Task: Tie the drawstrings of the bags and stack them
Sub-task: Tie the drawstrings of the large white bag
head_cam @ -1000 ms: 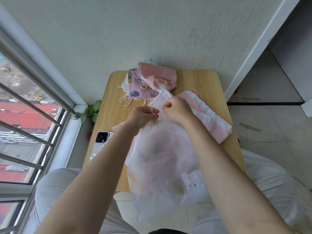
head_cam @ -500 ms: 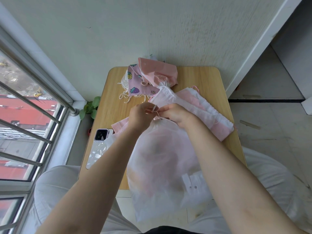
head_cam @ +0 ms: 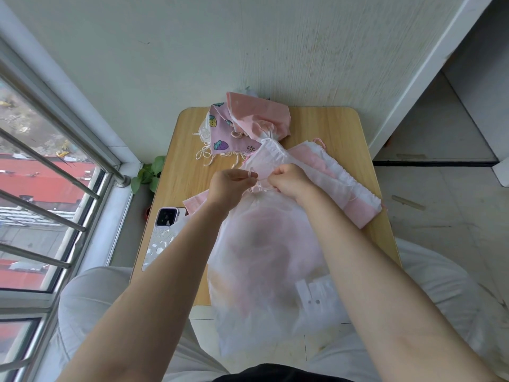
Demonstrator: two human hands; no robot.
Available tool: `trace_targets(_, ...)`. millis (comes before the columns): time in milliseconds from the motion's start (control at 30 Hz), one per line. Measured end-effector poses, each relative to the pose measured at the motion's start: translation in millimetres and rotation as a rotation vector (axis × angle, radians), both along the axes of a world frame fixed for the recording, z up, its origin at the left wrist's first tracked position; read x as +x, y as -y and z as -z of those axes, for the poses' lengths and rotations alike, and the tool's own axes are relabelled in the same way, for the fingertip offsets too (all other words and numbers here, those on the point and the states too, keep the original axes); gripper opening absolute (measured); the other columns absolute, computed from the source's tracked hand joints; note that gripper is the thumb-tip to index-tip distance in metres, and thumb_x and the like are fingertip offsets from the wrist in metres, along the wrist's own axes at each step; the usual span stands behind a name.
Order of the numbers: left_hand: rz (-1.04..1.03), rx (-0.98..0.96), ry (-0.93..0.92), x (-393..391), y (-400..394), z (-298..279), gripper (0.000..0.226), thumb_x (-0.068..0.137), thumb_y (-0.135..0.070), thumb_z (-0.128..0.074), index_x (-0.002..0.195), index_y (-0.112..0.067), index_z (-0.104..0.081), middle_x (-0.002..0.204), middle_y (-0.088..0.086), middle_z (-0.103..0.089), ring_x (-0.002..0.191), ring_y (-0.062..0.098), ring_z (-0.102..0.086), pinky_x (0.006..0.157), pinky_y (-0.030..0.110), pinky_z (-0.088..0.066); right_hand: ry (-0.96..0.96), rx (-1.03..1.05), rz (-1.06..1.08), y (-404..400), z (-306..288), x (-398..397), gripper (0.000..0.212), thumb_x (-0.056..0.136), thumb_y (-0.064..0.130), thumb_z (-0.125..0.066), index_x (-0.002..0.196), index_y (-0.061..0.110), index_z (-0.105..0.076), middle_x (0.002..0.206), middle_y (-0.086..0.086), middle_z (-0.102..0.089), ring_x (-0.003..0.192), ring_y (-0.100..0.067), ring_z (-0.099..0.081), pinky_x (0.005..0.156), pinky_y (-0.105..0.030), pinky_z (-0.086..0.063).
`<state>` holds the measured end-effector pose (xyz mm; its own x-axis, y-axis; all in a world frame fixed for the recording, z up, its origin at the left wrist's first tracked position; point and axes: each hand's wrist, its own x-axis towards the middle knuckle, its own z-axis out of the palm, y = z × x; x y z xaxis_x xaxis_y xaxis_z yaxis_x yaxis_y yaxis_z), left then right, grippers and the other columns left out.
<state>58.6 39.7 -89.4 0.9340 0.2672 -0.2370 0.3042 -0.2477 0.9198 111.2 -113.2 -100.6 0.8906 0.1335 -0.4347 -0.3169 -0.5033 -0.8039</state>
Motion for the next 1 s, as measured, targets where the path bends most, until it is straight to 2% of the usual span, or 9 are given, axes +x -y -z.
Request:
trace_targets(167, -0.012, -0.012, -0.033, -1, -2, 1, 0.013, 0.086, -0.01, -0.072, 0.099, -0.006, -0.076, 0.076, -0.004, -0.069, 0.052, -0.01, -0.055, 0.054, 0.004, -0.04, 0.101, 0.029, 0.388, 9, -2, 9, 0.024, 0.089, 0.01, -0.041, 0.073, 0.009, -0.058, 0.07, -0.005, -0.057, 0.067, -0.021, -0.052, 0.055, -0.025, -0.039)
trace_targets(267, -0.02, -0.018, -0.078, -1, 0, 1, 0.011, 0.087, -0.019, -0.073, 0.09, -0.009, -0.077, 0.073, -0.001, -0.068, 0.054, 0.002, -0.051, 0.054, 0.011, -0.041, -0.086, 0.441, 0.609, 10, -17, 11, 0.028, 0.092, 0.008, -0.04, 0.076, 0.005, -0.063, 0.072, -0.007, -0.067, 0.069, -0.023, -0.064, 0.063, -0.029, -0.051)
trace_targets(367, -0.022, -0.024, -0.117, -2, 2, 1, 0.019, 0.088, -0.026, -0.071, 0.074, -0.014, -0.075, 0.075, 0.006, -0.065, 0.06, 0.013, -0.046, 0.059, 0.023, -0.04, -0.258, 0.992, 0.69, 6, -31, 5, 0.028, 0.097, 0.008, -0.033, 0.073, 0.007, -0.048, 0.076, -0.015, -0.067, 0.072, -0.029, -0.067, 0.072, -0.039, -0.056)
trace_targets(433, -0.048, -0.029, -0.121, -2, 3, 1, 0.021, 0.088, -0.023, -0.068, 0.069, -0.015, -0.073, 0.075, 0.007, -0.066, 0.061, 0.014, -0.048, 0.061, 0.025, -0.041, -0.29, 1.054, 0.71, 5, -35, 3, 0.028, 0.093, 0.007, -0.03, 0.068, 0.012, -0.04, 0.07, -0.014, -0.061, 0.064, -0.029, -0.062, 0.068, -0.041, -0.055)
trace_targets(567, -0.124, 0.011, -0.142, -3, 1, 3, 0.021, 0.087, -0.018, -0.064, 0.067, -0.016, -0.071, 0.069, 0.002, -0.066, 0.061, 0.014, -0.055, 0.064, 0.025, -0.048, -0.246, 0.718, 0.615, 12, -36, 6, 0.03, 0.081, 0.014, -0.029, 0.052, 0.021, -0.027, 0.05, 0.0, -0.028, 0.038, -0.015, -0.021, 0.043, -0.022, -0.023)
trace_targets(733, -0.174, 0.016, -0.188, -3, -1, 6, 0.023, 0.086, -0.018, -0.062, 0.063, -0.017, -0.068, 0.067, -0.002, -0.066, 0.068, 0.018, -0.058, 0.072, 0.031, -0.051, 0.106, 0.121, 0.323, 11, -34, 3, 0.01, 0.084, 0.024, -0.045, 0.083, 0.014, -0.043, 0.064, 0.004, -0.041, 0.055, -0.013, -0.039, 0.049, -0.026, -0.03)
trace_targets(800, -0.166, 0.022, -0.196, -4, 1, 4, 0.022, 0.084, -0.017, -0.061, 0.063, -0.016, -0.068, 0.067, 0.0, -0.066, 0.068, 0.019, -0.057, 0.069, 0.032, -0.05, 0.16, 0.011, 0.152, 8, -34, 0, 0.021, 0.087, 0.028, -0.047, 0.102, 0.013, -0.045, 0.08, 0.002, -0.054, 0.069, -0.013, -0.052, 0.057, -0.029, -0.039)
trace_targets(900, -0.146, 0.068, -0.207, -4, 2, 2, 0.02, 0.082, -0.017, -0.059, 0.064, -0.012, -0.068, 0.067, 0.001, -0.064, 0.064, 0.019, -0.053, 0.064, 0.029, -0.044, 0.226, -0.246, -0.144, 5, -33, -3, 0.019, 0.083, 0.033, -0.044, 0.076, 0.015, -0.043, 0.069, 0.001, -0.048, 0.068, -0.021, -0.058, 0.058, -0.031, -0.034)
trace_targets(1000, -0.13, 0.117, -0.228, -5, 2, 1, 0.018, 0.082, -0.017, -0.058, 0.067, -0.01, -0.066, 0.067, 0.003, -0.061, 0.062, 0.02, -0.05, 0.059, 0.027, -0.039, 0.254, -0.535, -0.327, 3, -33, -3, 0.037, 0.088, 0.034, -0.046, 0.059, 0.014, -0.034, 0.057, 0.001, -0.037, 0.052, -0.018, -0.037, 0.049, -0.027, -0.023)
